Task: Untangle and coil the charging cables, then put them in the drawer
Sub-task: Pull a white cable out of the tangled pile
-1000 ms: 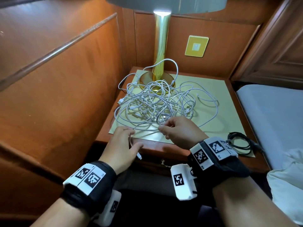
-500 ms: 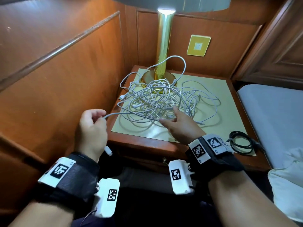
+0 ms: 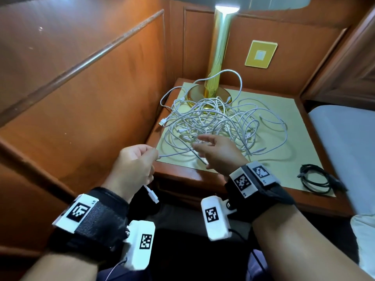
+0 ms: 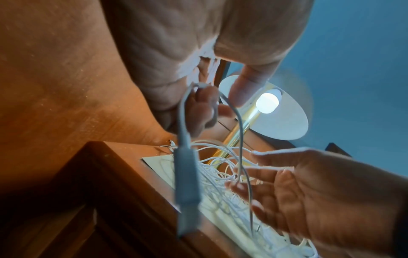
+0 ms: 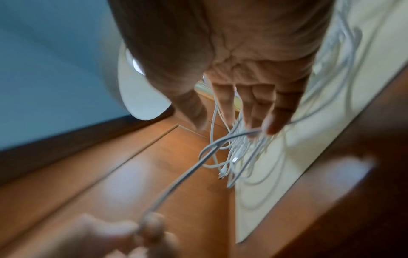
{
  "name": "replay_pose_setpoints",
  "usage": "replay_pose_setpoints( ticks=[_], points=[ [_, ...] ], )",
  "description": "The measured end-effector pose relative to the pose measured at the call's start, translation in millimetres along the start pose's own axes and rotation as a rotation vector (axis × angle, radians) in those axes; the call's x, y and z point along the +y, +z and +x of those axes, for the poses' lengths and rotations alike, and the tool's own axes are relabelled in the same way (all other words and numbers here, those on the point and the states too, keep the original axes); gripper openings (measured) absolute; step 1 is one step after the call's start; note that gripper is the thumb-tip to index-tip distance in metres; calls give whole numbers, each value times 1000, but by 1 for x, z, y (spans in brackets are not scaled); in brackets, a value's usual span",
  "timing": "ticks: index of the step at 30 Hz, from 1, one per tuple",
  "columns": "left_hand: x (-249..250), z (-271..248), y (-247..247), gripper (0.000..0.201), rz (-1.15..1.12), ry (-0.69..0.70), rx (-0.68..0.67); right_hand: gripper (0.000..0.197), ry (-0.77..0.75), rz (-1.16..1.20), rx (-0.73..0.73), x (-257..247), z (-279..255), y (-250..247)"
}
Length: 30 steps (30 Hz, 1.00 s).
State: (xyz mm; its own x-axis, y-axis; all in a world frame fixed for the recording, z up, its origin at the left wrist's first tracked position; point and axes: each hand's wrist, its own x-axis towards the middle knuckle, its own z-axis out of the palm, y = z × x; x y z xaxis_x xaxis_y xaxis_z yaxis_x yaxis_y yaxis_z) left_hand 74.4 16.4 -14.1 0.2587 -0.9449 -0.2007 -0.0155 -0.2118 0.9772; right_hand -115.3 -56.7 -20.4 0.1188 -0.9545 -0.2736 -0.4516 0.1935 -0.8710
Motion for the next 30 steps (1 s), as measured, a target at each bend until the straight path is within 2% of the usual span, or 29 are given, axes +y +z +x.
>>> replay_pose_setpoints(
  ticks=[2, 4, 6, 8, 9, 11, 13, 14, 16, 19, 23, 26, 28, 30],
  points=[
    [-3, 0, -3, 17, 57, 15, -44, 44, 63, 294, 34, -3, 4, 2],
    [-7, 2, -4, 15, 224, 68, -27, 35, 67, 471, 133, -3, 8, 2],
    [-12, 3, -3, 11, 496, 174, 21, 21, 15, 495, 274, -1, 11, 2],
    [-17, 0, 4, 2, 658, 289, 62, 9, -51, 456, 355, 0, 12, 0],
    [-19, -2, 8, 8, 670, 353, 68, 9, -86, 430, 360, -2, 11, 0],
    [-23, -5, 16, 41, 641, 478, 15, 15, -178, 398, 330, -4, 8, -1],
    [-22, -7, 23, 70, 707, 582, -147, 19, -257, 376, 272, -6, 4, -2],
    [-21, -9, 27, 77, 773, 609, -235, 23, -261, 373, 246, -7, 1, -2],
    [-23, -11, 31, 76, 886, 563, -374, 31, -242, 436, 222, -8, -2, -4],
    [-31, -9, 28, 62, 1030, 380, -449, 24, -233, 650, 237, -12, -4, -12],
    [-27, -5, 26, 39, 1072, 321, -329, 23, -207, 983, 239, -15, 0, -25],
    [-28, -1, 23, 40, 1037, 277, -250, 27, -144, 1152, 180, -16, 1, -36],
    [-30, 0, 23, 44, 1034, 260, -247, 30, -86, 1147, 125, -15, 1, -40],
    [-31, 1, 23, 45, 1042, 261, -239, 28, -27, 971, 149, -11, 2, -43]
  ],
)
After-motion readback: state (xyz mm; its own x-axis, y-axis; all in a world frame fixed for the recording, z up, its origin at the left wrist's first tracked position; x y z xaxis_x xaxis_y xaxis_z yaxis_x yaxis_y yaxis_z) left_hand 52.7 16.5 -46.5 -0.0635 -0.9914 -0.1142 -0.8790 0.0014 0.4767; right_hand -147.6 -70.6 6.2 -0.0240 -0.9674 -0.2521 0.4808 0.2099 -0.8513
